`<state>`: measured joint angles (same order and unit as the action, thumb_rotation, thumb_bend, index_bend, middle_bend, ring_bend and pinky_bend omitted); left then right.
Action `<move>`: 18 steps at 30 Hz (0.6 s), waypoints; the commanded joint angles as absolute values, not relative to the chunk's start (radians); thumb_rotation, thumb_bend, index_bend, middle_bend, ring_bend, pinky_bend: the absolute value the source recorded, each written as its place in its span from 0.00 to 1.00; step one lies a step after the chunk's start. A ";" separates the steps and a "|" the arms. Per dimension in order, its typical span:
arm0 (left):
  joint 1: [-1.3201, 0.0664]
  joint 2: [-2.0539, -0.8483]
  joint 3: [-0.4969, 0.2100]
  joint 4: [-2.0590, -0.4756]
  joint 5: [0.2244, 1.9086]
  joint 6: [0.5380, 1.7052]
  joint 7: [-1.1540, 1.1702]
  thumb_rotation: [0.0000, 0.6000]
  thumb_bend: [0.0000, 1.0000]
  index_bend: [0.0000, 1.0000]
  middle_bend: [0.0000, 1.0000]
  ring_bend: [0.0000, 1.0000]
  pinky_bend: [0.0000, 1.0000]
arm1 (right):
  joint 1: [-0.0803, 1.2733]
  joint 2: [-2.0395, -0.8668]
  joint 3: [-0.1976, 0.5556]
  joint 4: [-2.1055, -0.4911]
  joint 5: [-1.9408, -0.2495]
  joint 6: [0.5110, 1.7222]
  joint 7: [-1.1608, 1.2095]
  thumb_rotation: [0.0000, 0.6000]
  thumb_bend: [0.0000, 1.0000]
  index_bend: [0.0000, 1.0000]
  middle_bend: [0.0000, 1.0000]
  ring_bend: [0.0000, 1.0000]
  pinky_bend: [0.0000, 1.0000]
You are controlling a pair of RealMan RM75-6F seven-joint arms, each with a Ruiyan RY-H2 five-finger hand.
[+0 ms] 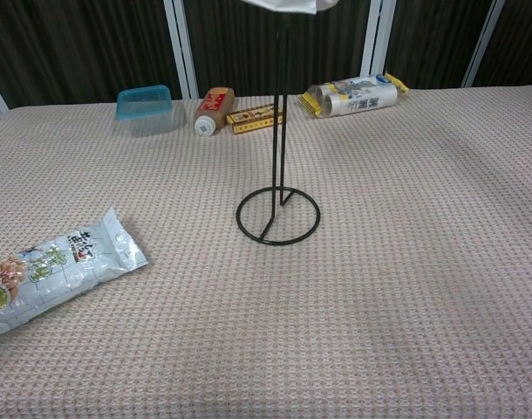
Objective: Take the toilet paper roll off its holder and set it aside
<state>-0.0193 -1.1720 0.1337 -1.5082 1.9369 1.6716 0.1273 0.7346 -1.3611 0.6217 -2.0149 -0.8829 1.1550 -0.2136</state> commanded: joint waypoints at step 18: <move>-0.023 -1.168 0.134 -1.511 1.923 1.664 0.110 1.00 0.39 0.30 0.27 0.17 0.30 | 0.356 -1.154 0.304 -1.896 -1.161 1.287 0.005 1.00 0.17 0.69 0.52 0.49 0.50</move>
